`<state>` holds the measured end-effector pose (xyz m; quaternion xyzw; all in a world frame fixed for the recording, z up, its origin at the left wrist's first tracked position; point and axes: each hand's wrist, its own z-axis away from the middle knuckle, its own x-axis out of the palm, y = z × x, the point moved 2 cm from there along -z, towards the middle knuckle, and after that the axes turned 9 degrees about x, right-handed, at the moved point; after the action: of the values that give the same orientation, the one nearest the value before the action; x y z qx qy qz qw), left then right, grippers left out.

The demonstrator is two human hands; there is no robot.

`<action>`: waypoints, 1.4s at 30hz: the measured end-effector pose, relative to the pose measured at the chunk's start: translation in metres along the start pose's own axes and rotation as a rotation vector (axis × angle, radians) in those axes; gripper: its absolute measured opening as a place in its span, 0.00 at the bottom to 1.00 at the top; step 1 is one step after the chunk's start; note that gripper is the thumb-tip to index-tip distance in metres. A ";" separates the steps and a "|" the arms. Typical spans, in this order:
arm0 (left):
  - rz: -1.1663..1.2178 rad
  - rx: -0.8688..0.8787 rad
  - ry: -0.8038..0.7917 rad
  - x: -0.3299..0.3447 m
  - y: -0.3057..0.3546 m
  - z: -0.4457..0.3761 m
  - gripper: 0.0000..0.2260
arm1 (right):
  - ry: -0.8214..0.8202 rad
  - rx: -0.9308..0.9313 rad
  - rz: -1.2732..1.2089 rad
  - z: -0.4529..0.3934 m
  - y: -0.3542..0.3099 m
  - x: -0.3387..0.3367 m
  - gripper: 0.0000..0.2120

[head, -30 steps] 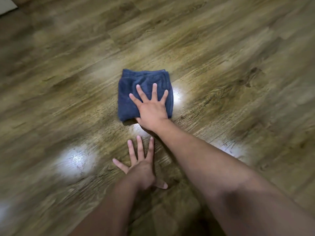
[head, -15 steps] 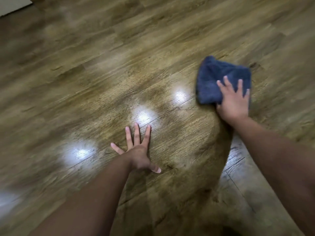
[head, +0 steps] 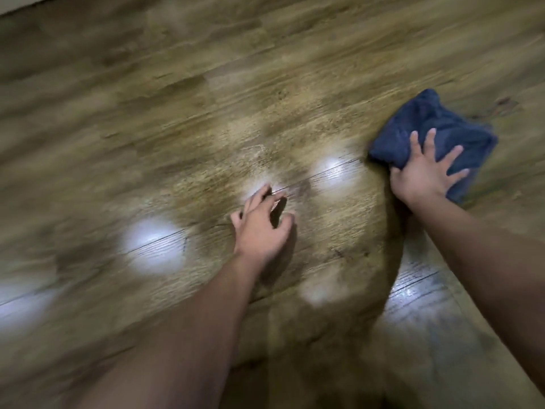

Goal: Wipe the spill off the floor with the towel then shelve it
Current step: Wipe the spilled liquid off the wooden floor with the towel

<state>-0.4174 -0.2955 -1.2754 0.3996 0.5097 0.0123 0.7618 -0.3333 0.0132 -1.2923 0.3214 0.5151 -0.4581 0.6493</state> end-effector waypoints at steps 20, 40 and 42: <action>-0.052 -0.242 0.612 -0.121 -0.208 0.112 0.19 | -0.016 -0.834 0.181 0.307 -0.280 0.092 0.42; -0.336 -0.235 0.368 -0.070 -0.151 0.090 0.21 | -0.027 -1.158 0.146 0.192 -0.099 0.055 0.43; -0.323 -0.242 0.337 -0.061 -0.138 0.084 0.20 | 0.000 -1.022 0.101 0.157 -0.060 0.042 0.41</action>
<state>-0.4346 -0.4653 -1.3005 0.2116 0.6812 0.0178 0.7007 -0.3279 -0.1599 -1.2887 -0.0126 0.6572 -0.1156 0.7447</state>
